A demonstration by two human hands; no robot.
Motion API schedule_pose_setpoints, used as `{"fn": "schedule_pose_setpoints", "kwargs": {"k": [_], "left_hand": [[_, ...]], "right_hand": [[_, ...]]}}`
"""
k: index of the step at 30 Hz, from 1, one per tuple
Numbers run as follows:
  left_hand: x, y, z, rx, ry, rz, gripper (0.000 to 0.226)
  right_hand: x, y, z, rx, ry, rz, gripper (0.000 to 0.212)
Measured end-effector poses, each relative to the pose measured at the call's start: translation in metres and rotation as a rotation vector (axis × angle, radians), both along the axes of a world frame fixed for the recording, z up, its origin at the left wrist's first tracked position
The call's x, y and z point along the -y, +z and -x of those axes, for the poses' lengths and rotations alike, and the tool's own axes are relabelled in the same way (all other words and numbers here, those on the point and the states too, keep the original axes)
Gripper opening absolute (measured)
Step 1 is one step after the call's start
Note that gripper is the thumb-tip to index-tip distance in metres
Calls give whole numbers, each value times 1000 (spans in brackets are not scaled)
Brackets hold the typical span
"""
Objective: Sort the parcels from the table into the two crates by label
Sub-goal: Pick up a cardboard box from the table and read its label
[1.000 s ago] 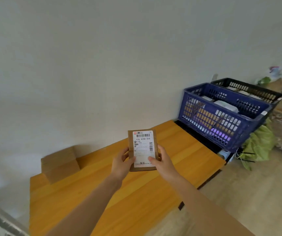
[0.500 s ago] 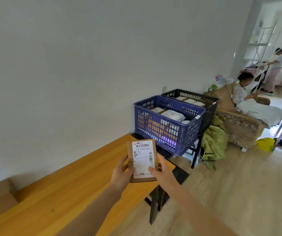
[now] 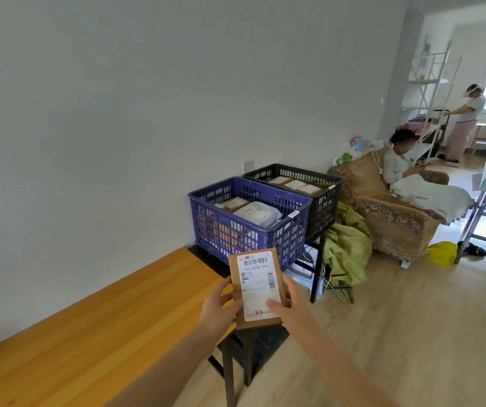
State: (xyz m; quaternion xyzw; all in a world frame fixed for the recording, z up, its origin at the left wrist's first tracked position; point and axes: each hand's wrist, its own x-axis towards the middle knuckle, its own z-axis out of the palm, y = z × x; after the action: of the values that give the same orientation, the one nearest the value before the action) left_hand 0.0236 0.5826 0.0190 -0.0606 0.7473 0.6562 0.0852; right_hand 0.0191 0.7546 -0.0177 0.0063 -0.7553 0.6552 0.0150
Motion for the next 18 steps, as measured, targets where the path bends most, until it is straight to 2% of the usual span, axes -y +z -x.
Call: {"fn": "schedule_pose_setpoints", "kwargs": {"k": [4, 14, 18], "left_hand": [[-44, 5, 33, 1, -61, -3, 54], [-137, 24, 161, -78, -114, -30, 68], [-164, 41, 218, -118, -110, -77, 82]], "right_hand": [[-44, -5, 25, 1, -55, 12, 68], [-142, 25, 153, -88, -80, -65, 64], [-171, 44, 213, -112, -73, -130, 67]]}}
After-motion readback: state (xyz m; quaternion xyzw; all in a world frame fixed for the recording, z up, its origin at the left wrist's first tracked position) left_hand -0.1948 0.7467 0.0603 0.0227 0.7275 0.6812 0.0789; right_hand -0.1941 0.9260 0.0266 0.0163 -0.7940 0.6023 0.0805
